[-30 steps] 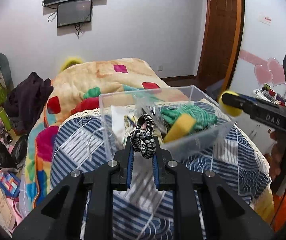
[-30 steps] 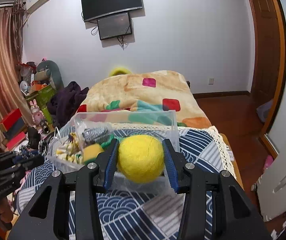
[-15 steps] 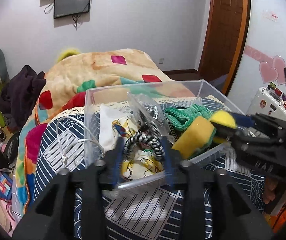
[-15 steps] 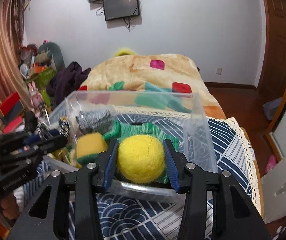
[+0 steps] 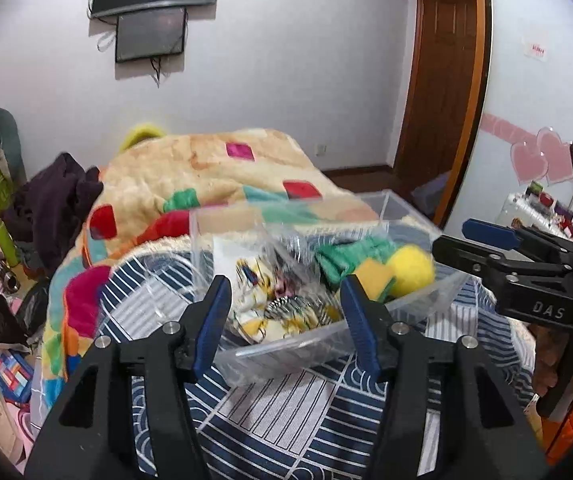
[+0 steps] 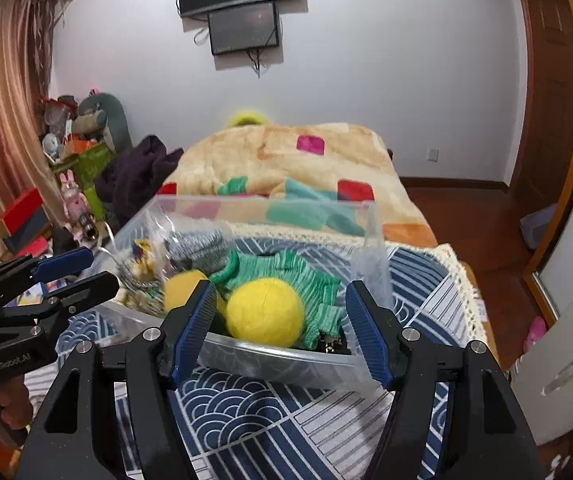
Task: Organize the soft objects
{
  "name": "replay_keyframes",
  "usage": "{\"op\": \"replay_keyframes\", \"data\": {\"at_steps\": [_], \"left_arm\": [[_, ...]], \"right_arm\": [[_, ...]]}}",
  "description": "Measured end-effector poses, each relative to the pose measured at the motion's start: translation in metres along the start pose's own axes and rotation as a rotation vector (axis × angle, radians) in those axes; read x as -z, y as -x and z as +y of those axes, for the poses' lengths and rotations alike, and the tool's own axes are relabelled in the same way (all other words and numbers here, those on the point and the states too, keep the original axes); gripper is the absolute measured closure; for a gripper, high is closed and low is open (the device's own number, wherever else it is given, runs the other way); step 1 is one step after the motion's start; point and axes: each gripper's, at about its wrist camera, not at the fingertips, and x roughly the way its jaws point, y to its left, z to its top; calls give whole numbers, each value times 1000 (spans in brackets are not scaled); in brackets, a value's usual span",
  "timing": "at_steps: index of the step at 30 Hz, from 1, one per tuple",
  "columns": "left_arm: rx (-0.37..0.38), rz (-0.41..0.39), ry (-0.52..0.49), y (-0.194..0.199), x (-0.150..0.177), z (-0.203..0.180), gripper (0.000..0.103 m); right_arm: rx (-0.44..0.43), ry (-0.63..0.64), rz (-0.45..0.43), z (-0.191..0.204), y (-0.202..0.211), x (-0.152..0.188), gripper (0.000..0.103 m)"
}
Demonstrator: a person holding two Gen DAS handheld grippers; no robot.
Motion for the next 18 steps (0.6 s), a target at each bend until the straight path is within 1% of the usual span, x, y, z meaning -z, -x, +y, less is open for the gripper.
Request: {"op": "replay_keyframes", "data": {"at_steps": [4, 5, 7, 8, 9, 13, 15, 18], "left_arm": [[10, -70, 18, 26, -12, -1, 46], [5, -89, 17, 32, -15, -2, 46], [-3, -131, 11, 47, -19, -5, 46], [-6, -150, 9, 54, -21, -7, 45], [-8, -171, 6, 61, -22, -9, 42], [-6, -237, 1, 87, -29, -14, 36], [-2, -261, 0, 97, -32, -16, 29], [0, -296, -2, 112, -33, -20, 27]], "right_arm": [[-3, 9, -73, 3, 25, -9, 38], [-2, 13, -95, 4, 31, -11, 37], [0, 21, -141, 7, 46, -15, 32], [1, 23, -165, 9, 53, -17, 32], [1, 27, -190, 11, 61, -19, 32], [-3, 30, -265, 17, 83, -27, 32], [-2, 34, -291, 20, 91, -29, 30], [-2, 36, -330, 25, 101, -30, 20]]}}
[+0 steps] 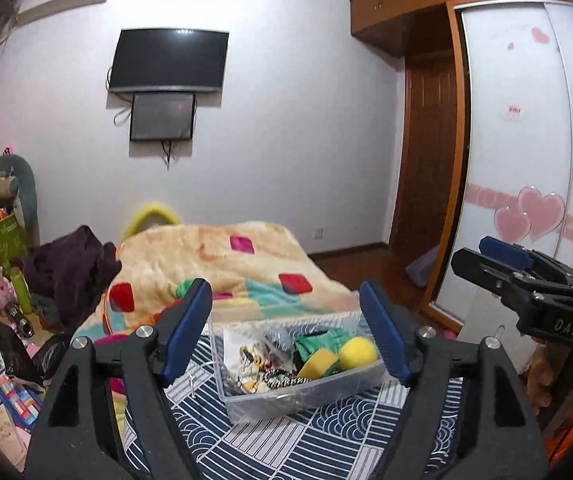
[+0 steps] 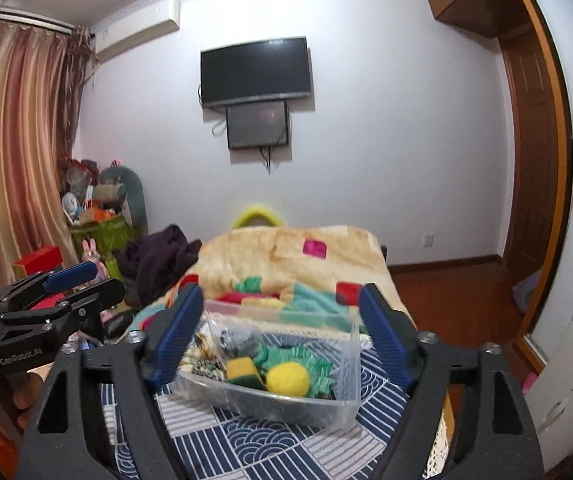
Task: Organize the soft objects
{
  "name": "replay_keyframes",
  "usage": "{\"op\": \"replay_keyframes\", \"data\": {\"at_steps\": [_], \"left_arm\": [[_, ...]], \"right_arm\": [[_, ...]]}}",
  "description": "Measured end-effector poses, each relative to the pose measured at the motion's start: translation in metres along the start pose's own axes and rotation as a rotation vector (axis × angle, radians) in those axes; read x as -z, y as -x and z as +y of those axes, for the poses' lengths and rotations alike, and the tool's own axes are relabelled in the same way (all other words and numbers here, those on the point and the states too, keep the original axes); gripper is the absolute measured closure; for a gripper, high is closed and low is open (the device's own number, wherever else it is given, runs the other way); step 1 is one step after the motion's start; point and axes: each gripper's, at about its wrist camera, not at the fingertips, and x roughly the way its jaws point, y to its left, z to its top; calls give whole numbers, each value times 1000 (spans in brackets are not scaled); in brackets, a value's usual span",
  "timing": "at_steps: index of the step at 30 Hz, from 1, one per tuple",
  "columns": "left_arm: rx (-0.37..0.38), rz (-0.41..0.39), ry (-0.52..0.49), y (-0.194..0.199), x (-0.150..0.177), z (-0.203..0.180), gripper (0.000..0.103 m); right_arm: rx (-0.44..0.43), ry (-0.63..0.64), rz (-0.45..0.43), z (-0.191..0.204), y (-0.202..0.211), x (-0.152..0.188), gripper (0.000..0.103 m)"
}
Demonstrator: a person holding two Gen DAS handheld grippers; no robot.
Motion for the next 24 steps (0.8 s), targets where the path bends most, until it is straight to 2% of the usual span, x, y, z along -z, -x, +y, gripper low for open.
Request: {"op": "replay_keyframes", "data": {"at_steps": [4, 6, 9, 11, 24], "left_arm": [[4, -20, -6, 11, -3, -4, 23], [-3, -31, -3, 15, -3, -5, 9], [-26, -56, -7, 22, -3, -7, 5], [-21, -54, -2, 23, -3, -6, 2], [-29, -41, 3, 21, 0, -4, 1]], "right_arm": [[3, 9, -36, 5, 5, -3, 20], [6, 15, -46, 8, 7, -4, 18], [11, 15, -63, 9, 10, -3, 2], [15, 9, -81, 8, 13, -3, 0], [12, -16, -77, 5, 17, 2, 0]]}}
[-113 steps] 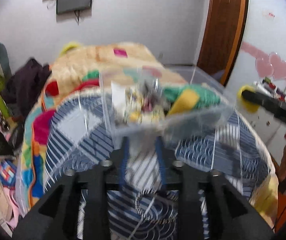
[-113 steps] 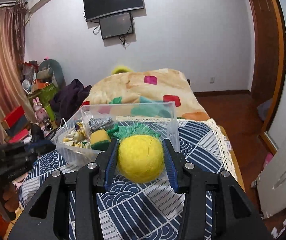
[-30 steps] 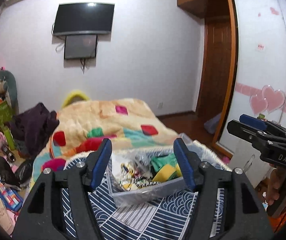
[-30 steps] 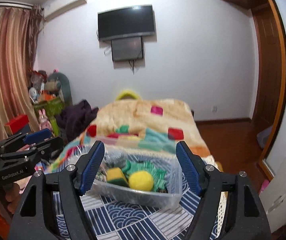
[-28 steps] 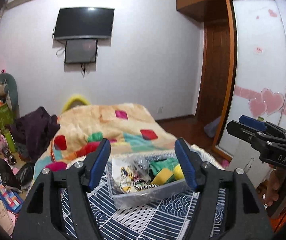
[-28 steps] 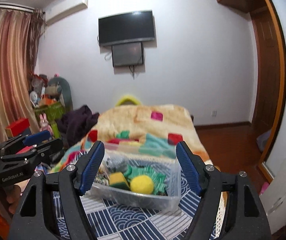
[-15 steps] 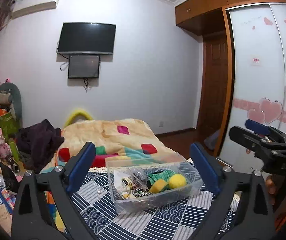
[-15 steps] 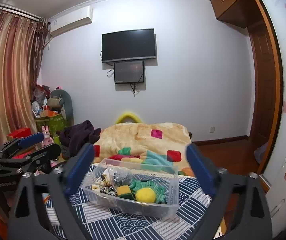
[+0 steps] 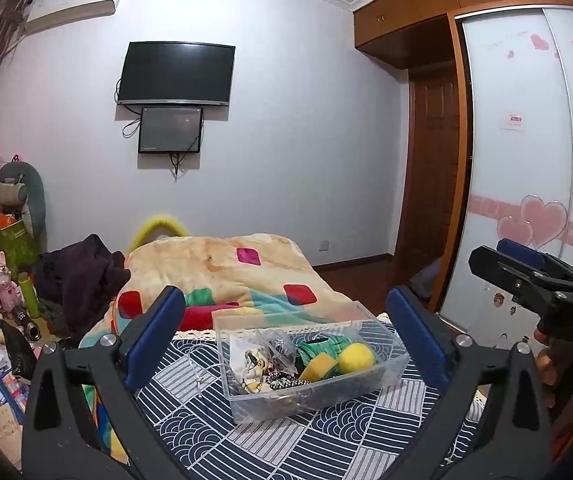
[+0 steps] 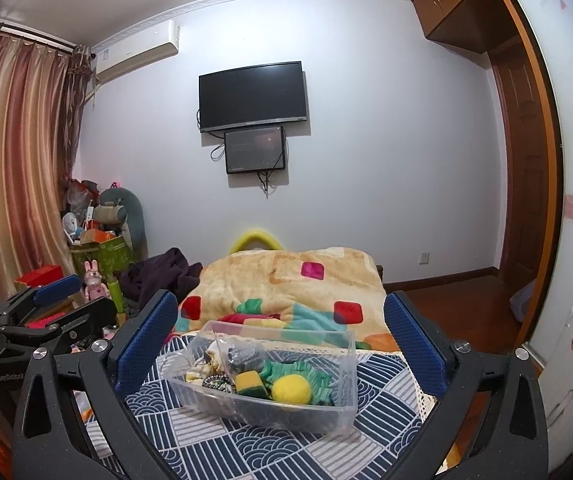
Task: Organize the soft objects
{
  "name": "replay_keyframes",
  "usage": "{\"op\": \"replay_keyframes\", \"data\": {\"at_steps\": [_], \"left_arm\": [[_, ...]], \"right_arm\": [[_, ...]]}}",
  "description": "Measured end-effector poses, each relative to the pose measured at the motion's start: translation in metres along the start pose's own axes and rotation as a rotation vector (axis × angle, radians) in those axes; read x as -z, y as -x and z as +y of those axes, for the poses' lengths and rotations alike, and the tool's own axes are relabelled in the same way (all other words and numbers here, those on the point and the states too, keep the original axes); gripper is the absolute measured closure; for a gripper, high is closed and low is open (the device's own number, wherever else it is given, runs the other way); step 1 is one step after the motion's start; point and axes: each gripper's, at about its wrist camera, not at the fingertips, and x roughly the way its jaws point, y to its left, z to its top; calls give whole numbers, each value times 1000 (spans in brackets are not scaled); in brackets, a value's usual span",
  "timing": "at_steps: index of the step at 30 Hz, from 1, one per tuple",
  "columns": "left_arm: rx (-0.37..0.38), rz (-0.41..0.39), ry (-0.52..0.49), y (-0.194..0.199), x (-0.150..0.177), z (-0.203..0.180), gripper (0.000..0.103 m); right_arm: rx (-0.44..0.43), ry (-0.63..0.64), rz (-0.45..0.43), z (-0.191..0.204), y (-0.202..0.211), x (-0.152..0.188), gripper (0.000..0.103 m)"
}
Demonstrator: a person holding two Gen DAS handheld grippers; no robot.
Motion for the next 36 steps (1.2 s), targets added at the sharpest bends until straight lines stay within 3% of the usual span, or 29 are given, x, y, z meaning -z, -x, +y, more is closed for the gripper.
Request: {"op": "replay_keyframes", "data": {"at_steps": [36], "left_arm": [[6, -16, -10, 6, -5, -5, 1]], "right_arm": [[-7, -5, -6, 0, 7, -2, 0]]}}
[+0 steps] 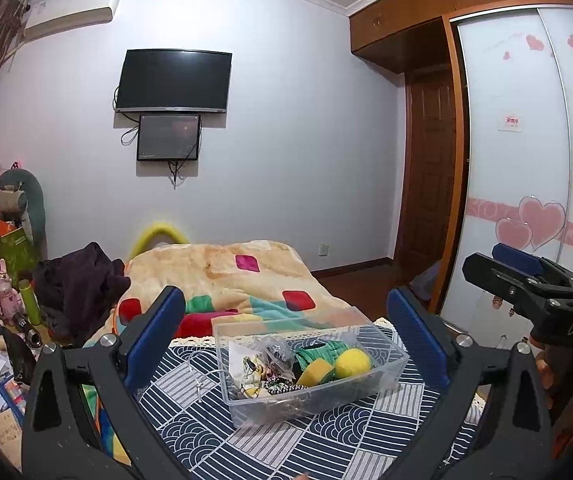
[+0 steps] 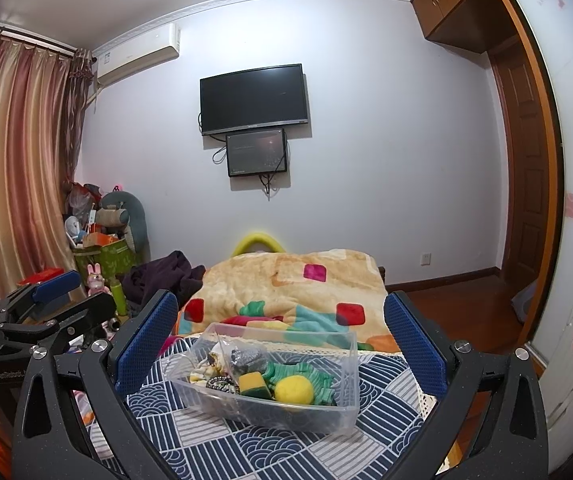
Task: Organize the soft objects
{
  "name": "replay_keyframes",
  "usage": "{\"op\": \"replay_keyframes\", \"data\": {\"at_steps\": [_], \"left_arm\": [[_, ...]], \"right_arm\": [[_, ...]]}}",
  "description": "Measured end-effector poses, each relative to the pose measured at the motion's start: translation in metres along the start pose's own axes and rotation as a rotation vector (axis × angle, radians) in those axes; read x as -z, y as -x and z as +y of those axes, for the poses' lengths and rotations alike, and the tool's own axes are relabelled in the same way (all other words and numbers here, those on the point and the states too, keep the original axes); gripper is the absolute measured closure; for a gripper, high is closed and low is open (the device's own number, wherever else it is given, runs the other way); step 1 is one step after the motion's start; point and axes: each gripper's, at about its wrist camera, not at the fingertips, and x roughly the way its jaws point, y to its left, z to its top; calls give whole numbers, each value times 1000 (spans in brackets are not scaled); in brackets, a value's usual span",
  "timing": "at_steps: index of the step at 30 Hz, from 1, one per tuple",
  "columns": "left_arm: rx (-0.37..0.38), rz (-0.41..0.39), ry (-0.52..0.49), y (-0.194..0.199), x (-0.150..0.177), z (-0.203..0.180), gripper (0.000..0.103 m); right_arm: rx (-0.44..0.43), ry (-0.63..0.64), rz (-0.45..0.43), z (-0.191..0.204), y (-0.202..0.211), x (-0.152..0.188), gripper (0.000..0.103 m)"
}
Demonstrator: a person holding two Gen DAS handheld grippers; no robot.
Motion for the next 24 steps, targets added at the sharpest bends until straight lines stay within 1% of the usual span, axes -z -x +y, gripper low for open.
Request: {"op": "replay_keyframes", "data": {"at_steps": [3, 6, 17, 24], "left_arm": [[3, 7, 8, -1, -1, 2, 1], [21, 17, 12, -3, -1, 3, 1], [12, 40, 21, -7, 0, 4, 1], [23, 45, 24, -7, 1, 4, 1]], "right_arm": [[0, 1, 1, 0, 0, 0, 0], [-1, 1, 2, 1, 1, 0, 0], [-5, 2, 12, 2, -1, 1, 0], [-8, 1, 22, 4, -3, 1, 0]]}}
